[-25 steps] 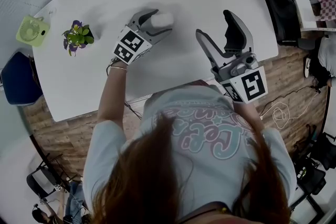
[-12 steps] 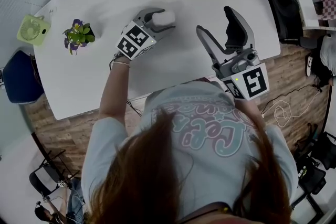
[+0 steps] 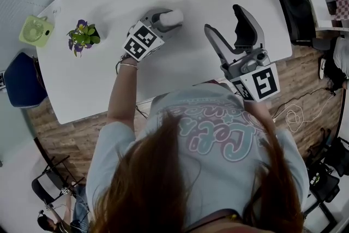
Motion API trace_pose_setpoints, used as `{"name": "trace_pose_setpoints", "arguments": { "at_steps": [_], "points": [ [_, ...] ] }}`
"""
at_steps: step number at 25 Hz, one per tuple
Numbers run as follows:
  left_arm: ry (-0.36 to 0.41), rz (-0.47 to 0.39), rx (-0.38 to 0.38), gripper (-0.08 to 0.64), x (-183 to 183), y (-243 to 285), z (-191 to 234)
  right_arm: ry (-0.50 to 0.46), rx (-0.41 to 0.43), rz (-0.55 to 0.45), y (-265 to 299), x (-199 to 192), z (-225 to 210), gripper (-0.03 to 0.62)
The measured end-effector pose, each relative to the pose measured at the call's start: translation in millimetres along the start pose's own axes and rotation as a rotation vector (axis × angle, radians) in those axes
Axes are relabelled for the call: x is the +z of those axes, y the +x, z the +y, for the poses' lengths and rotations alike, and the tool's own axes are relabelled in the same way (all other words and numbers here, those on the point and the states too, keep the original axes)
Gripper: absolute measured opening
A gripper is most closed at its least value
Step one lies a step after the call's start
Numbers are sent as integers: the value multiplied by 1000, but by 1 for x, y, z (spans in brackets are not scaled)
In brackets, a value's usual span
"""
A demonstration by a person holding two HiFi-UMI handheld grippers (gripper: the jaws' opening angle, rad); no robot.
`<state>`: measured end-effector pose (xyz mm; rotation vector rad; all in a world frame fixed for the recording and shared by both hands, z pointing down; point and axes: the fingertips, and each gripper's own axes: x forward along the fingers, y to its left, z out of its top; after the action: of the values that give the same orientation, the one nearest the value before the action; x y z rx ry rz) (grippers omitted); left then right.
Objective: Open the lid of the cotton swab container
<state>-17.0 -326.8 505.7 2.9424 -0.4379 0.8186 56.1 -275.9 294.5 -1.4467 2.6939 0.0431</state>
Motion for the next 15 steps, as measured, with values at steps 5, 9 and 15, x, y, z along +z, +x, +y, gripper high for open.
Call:
{"name": "trace_pose_setpoints", "arguments": {
  "at_steps": [5, 9, 15],
  "points": [
    [6, -7, 8, 203, 1, -2, -3, -4, 0, -12, -2, 4, 2, 328],
    [20, -9, -10, 199, -2, -4, -9, -2, -5, -18, -5, 5, 1, 328],
    [44, -8, -17, 199, 3, -10, -13, -2, 4, -27, -5, 7, 5, 328]
  ]
}}
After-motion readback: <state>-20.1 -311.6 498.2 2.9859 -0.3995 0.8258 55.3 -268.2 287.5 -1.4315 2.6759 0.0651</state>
